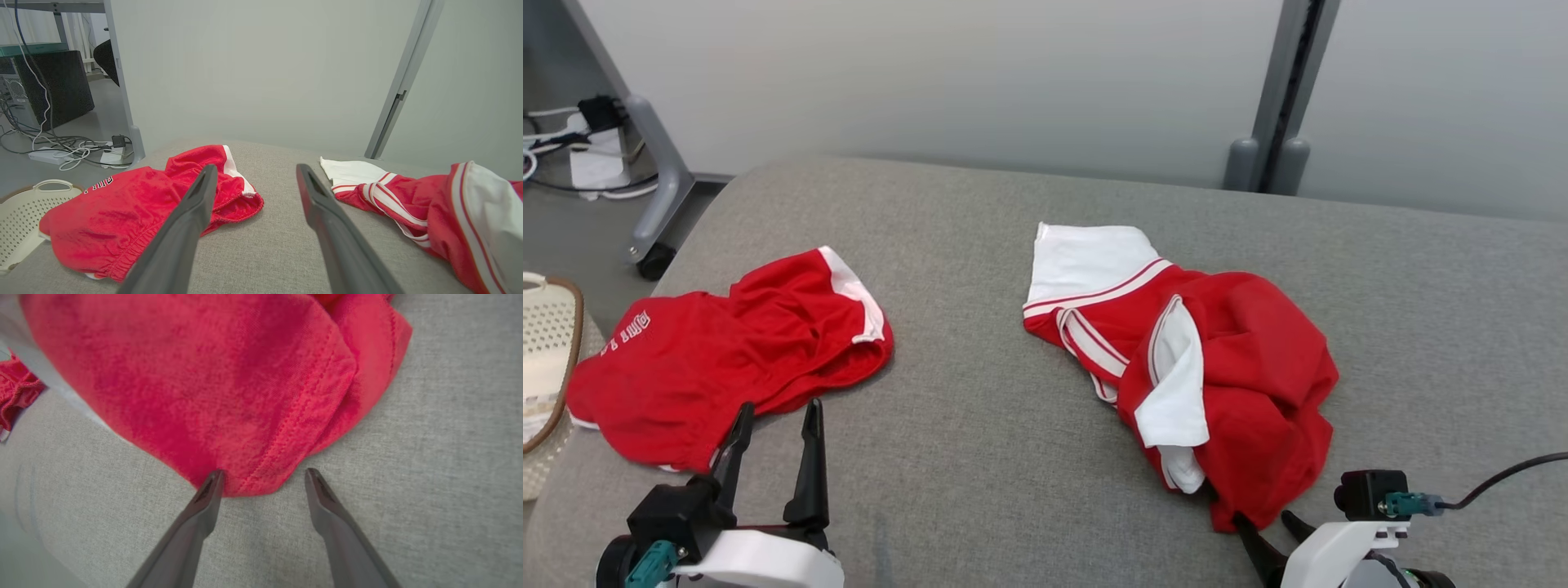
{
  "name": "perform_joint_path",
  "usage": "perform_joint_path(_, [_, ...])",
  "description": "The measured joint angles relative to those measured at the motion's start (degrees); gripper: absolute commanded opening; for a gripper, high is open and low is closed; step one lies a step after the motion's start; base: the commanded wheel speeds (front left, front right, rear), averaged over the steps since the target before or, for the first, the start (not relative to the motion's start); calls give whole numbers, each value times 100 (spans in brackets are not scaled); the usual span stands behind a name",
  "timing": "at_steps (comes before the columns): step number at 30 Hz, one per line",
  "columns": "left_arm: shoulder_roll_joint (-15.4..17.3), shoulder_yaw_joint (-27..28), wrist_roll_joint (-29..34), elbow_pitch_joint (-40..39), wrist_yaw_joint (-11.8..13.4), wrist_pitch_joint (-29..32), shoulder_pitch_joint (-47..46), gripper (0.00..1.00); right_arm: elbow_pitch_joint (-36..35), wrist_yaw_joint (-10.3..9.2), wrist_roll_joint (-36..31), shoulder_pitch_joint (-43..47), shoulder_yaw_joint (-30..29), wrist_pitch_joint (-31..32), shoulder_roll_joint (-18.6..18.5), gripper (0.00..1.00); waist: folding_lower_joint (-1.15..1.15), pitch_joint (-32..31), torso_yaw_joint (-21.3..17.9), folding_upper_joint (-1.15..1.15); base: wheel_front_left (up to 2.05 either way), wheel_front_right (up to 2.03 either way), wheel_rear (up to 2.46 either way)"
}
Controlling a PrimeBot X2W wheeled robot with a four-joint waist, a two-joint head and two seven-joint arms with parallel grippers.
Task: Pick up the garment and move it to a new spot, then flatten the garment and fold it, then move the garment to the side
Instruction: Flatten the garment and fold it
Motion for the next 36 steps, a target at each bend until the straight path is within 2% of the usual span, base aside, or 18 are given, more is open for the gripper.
perform_joint_path(9, [-35,3,-19,102,-51,0,-163,100,197,0,3,-201,-124,73,29,98,0,207,186,0,0,0,0])
perform_joint_path(10, [-36,5,-19,112,-51,0,-168,100,202,0,4,-202,-121,73,33,49,0,210,187,0,0,0,0])
perform_joint_path(11, [-41,4,-19,127,-51,0,-168,100,208,0,8,-206,-116,73,35,36,0,208,184,0,0,0,0])
perform_joint_path(12, [-42,5,-19,138,-51,0,-168,100,208,0,32,-210,-101,73,38,9,0,203,177,0,0,0,0])
perform_joint_path(13, [-42,5,-19,146,-51,0,-168,100,209,0,59,-210,-87,77,40,0,0,192,166,0,0,0,0])
perform_joint_path(17, [-41,-2,-19,163,-49,-1,-162,100,125,0,53,-185,-24,87,71,0,0,139,76,0,0,0,0])
perform_joint_path(24, [-33,-26,-27,155,-49,1,-152,100,-591,0,-45,-137,-163,136,-73,0,0,67,-205,0,0,0,0])
perform_joint_path(31, [-40,-78,-27,147,-52,23,-156,100,-1345,0,-175,-138,-654,461,-403,0,0,19,-581,0,0,0,0])
perform_joint_path(36, [-51,-101,-29,165,-70,25,-165,100,-1612,0,-172,-120,-1051,662,-595,0,0,-1,-835,0,0,0,0])
